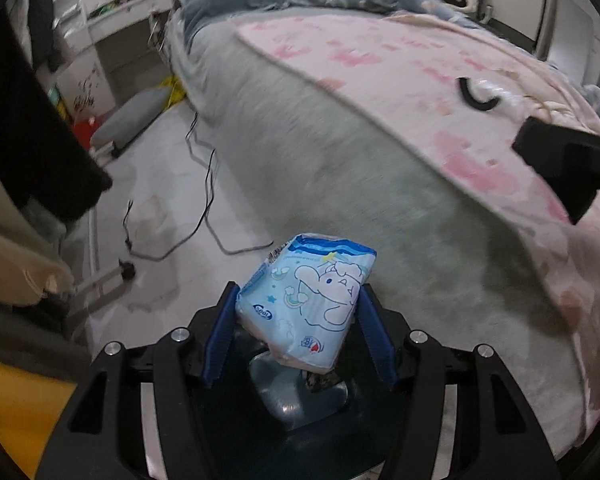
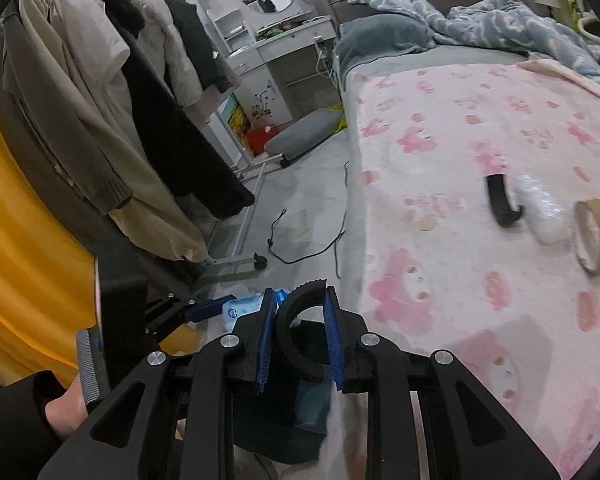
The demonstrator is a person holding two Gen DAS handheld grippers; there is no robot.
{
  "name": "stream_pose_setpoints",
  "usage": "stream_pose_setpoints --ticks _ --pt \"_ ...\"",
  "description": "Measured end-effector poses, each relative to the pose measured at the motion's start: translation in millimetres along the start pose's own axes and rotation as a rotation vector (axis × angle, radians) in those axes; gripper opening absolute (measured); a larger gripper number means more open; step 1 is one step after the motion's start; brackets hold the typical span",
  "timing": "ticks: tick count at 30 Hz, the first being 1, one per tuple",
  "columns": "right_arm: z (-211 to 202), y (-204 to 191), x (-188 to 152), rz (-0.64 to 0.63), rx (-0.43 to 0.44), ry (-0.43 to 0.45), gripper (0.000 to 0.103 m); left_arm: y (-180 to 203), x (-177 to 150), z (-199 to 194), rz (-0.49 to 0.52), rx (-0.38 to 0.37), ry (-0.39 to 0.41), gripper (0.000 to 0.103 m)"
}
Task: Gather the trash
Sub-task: 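Carry the diaper pack and black clip over the green trash bin, then open the left tool over the bin while the right tool releases the clip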
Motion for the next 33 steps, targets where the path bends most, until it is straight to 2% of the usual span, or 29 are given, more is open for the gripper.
stream_pose_setpoints --ticks 4,13,18,20,23,28,33 --pt "17.3 -4.5 0.7 -0.004 0.002 -0.032 0.024 -16.6 -8.8 18.0 -0.045 -0.006 -0.078 0.063" --pt "59.5 -14.8 1.3 -0.009 0.008 -0.117 0.024 -38.3 -38.2 58.9 -0.078 -0.011 -0.263 0.064" --pt "84.2 -24.4 0.1 -0.027 0.011 -0.161 0.024 -46.1 -56.4 71.6 -0.072 -0.023 -0.359 0.068" --pt "94.3 -27.8 -0.4 -0.032 0.015 -0.181 0.024 -49.2 -60.8 73.2 -0.064 -0.026 -0.381 0.075" --pt "109.1 -30.8 -2.8 -0.039 0.007 -0.216 0.024 -59.0 -63.6 70.8 -0.071 -0.015 -0.389 0.086" --pt "131.4 -33.3 -6.2 -0.042 -0.007 -0.259 0.024 -85.0 -61.1 58.0 -0.139 -0.007 -0.368 0.087" --pt "157.5 -36.3 -12.1 -0.053 -0.023 -0.317 0.024 -112.6 -52.8 42.1 -0.208 0.01 -0.301 0.09"
Point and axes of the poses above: each gripper's, at about its wrist camera, not at the fingertips, and z roughly the way its jaws point, y to its right, x to its top, the point moved 1 cm from there along z, roughly the way its jaws point, and after that the axes turned 9 degrees about x, right-handed, at the moved point
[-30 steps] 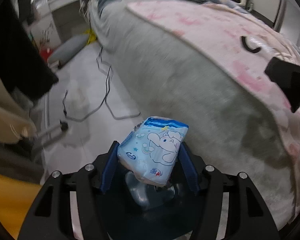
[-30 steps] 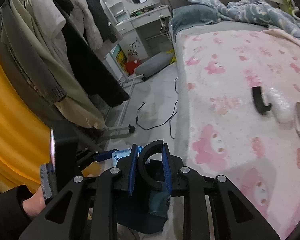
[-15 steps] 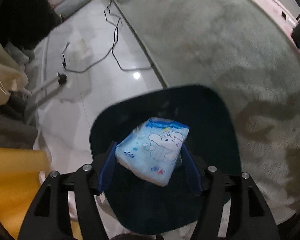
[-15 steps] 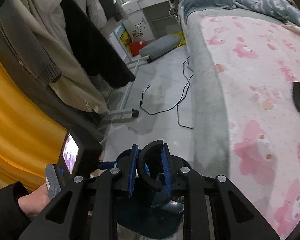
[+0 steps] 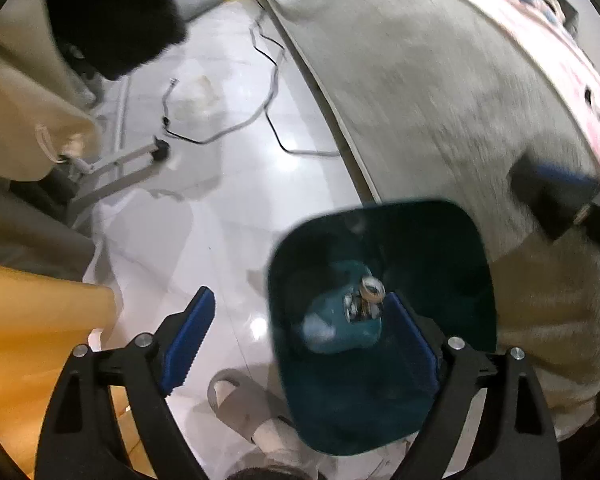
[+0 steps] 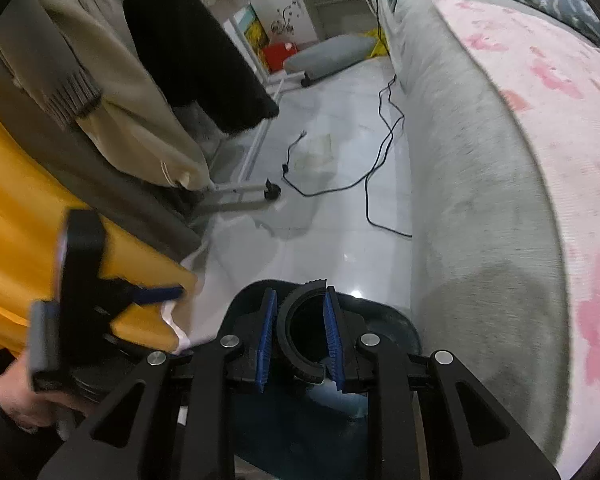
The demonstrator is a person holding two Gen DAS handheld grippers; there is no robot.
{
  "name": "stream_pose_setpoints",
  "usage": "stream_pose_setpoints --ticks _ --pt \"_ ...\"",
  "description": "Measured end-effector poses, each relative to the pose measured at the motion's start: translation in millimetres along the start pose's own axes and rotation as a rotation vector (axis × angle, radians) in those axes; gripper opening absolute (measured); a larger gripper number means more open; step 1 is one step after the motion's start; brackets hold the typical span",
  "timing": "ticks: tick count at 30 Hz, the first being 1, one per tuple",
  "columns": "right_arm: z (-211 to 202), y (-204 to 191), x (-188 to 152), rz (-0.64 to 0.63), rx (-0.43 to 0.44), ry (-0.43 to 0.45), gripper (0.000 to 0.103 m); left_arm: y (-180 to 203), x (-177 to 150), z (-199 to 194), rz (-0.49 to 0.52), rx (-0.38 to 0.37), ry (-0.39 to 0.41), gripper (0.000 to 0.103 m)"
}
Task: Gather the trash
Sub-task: 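Open the left tool over the bin while the right tool releases the clip, then lift both tools away from the bin toward the bed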
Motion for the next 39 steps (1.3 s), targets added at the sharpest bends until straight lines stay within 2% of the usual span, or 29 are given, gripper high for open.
stream_pose_setpoints --ticks 9,17,24,25,27,28,29,35,39 --pt "45.7 0.5 -4.4 -0.012 -0.039 -0.109 0.024 -35.4 6.0 -24.5 -0.049 0.018 0.101 0.09" --pt "83.6 -4.4 -15.4 -0.055 -0.085 -0.219 0.024 -58.2 11.6 -57.1 -0.084 -0.035 0.251 0.088" --pt "92.7 -7.4 -27.6 -0.073 -0.103 -0.28 0.025 -68.1 23.0 -85.1 -0.13 -0.098 0.356 0.088" --pt "91.2 -7.9 -29.2 -0.077 -0.105 -0.285 0.027 -67.7 25.6 -91.7 -0.134 -0.102 0.379 0.088" --pt "86.4 -8.1 -32.3 -0.077 -0.112 -0.287 0.041 -65.5 28.9 -101.0 -0.138 -0.108 0.41 0.088" --pt "83.6 -8.2 -32.7 -0.078 -0.112 -0.283 0.054 -64.9 30.0 -103.1 -0.138 -0.11 0.418 0.088" --pt "79.7 -9.7 -33.8 -0.081 -0.106 -0.28 0.058 -63.6 32.4 -108.9 -0.138 -0.113 0.436 0.088" --pt "61.7 -13.6 -35.9 -0.094 -0.075 -0.254 0.058 -47.7 39.6 -139.7 -0.118 -0.111 0.544 0.088" --pt "35.4 -14.4 -29.8 -0.097 -0.047 -0.18 0.064 -30.9 43.7 -150.1 -0.112 -0.165 0.575 0.088"
Point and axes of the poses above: each gripper's, at about its wrist camera, not at the fingertips, and z roughly the way its jaws point, y to its right, x to its top, the point moved 1 cm from there along z, roughly the way its jaws point, and after that the axes turned 9 degrees about x, right-handed, at the moved point
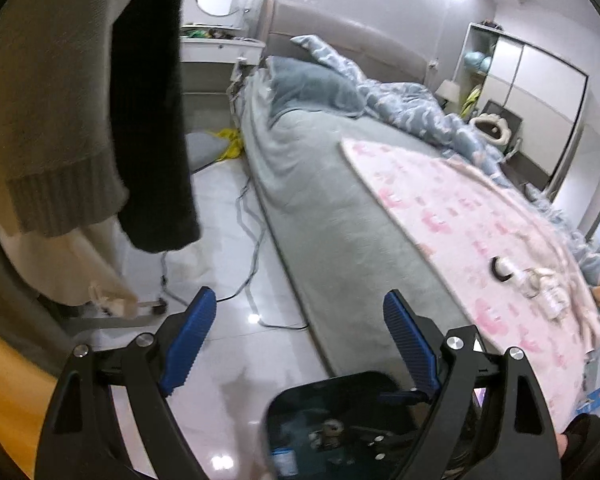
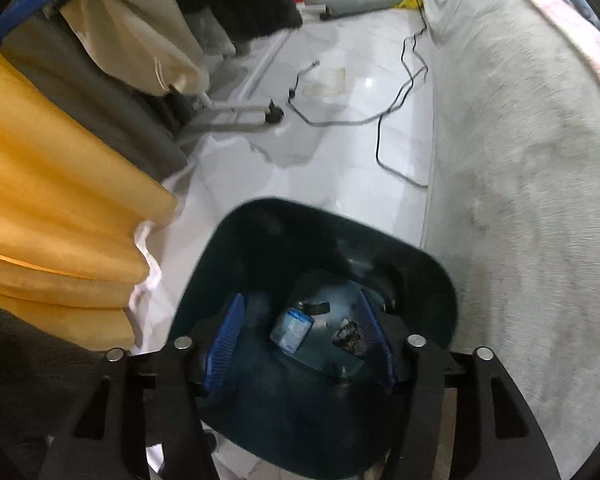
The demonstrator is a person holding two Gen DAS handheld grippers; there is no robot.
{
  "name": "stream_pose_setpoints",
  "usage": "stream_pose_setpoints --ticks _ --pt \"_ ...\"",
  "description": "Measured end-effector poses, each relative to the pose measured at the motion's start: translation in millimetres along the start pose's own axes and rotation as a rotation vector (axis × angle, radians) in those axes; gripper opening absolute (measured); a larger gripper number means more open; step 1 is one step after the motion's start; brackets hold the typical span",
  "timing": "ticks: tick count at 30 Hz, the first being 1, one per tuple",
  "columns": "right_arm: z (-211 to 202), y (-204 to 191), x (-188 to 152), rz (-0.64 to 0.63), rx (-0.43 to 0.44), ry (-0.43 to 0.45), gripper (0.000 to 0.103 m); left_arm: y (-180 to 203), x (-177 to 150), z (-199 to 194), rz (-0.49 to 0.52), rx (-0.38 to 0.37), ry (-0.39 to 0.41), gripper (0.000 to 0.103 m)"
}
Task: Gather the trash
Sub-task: 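Lift both tools away from the bin toward the bed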
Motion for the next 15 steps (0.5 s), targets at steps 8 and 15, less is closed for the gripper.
stream_pose_setpoints --ticks 8,15 --pt "-74.9 16.2 -5.3 -0.009 -0.013 0.218 0.071 56.5 8.8 -8.0 0.061 -0.064 0.04 0.088" --pt "-133.2 42.7 -16.6 0.003 -0.066 0.361 0.074 97.3 19.9 -16.7 0.092 -0.089 0.094 0.089"
Point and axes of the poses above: each gripper's, at about its wrist camera, not at the fingertips, and z roughly the way its jaws point, y to its right, x to its top, the point moved 1 cm from there along z, roughly the way its jaws point, and after that the axes turned 9 degrees about x, right-handed, at the moved point
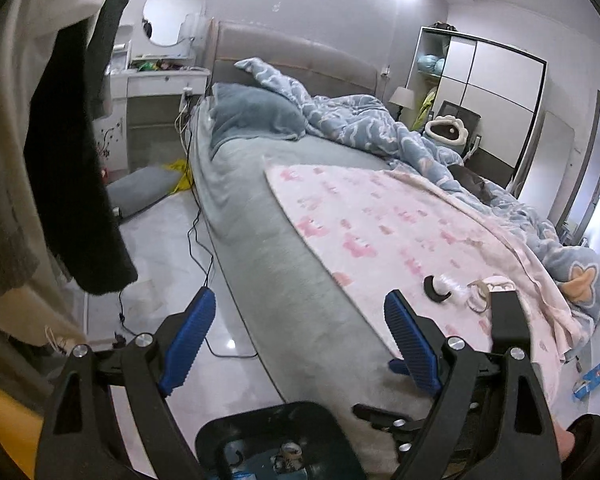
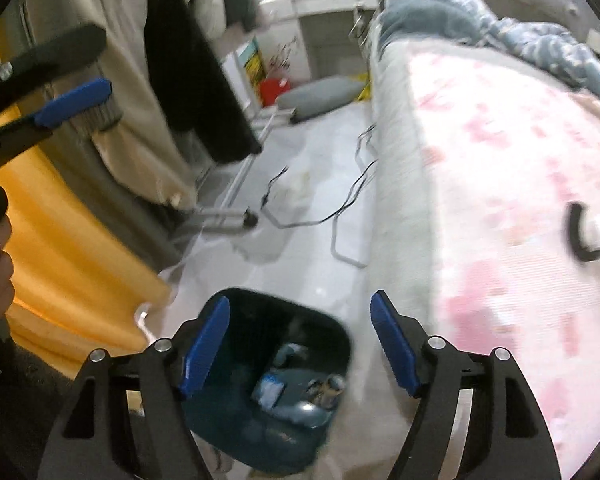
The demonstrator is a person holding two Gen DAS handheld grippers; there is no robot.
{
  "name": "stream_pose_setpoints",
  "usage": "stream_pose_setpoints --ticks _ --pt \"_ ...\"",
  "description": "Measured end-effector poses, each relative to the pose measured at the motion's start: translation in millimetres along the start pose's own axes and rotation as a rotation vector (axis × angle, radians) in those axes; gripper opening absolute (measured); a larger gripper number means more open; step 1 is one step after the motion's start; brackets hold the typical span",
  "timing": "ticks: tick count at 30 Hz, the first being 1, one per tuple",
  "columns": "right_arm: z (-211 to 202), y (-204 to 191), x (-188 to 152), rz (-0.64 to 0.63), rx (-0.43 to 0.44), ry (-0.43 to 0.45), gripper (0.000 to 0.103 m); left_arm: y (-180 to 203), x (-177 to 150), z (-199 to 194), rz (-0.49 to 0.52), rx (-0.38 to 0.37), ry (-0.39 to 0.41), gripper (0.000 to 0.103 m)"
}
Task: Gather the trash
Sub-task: 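Lift both tools away from the bin toward the bed, then move both tools over the bed toward the sock and bubble wrap, then grasp the white rolled sock with the right tool while the left tool grasps bubble wrap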
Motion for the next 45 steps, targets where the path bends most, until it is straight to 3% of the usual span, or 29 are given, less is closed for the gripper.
stream_pose_setpoints --ticks 10,19,32,45 --pt "-65.2 57.2 -7.9 0.034 -0.128 0.104 0.075 52.0 8.6 12.9 0.012 -0.06 0.013 0.09" --pt "-125.6 114.3 -26.3 0.114 -0.233 0.197 0.075 116.7 -5.1 29.3 0.141 -0.136 0.042 0.091" --pt "-184.7 180.6 -51.0 0.258 -0.28 0.28 0.076 185.0 -23.1 60.0 0.205 -0.24 -0.02 0.091" --pt "-192.1 223.8 -82.8 0.36 -0.288 0.269 0.076 237.0 -34.2 72.4 0.221 -0.333 -0.058 0.092"
Point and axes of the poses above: each gripper's, at about its wrist camera, not at the fingertips, and z roughly the way its jaws point, y to its right, x to its top, the point moved 1 cm from there along z, roughly the way its jaws point, and after that the axes turned 9 degrees about x, right-handed, at the moved point
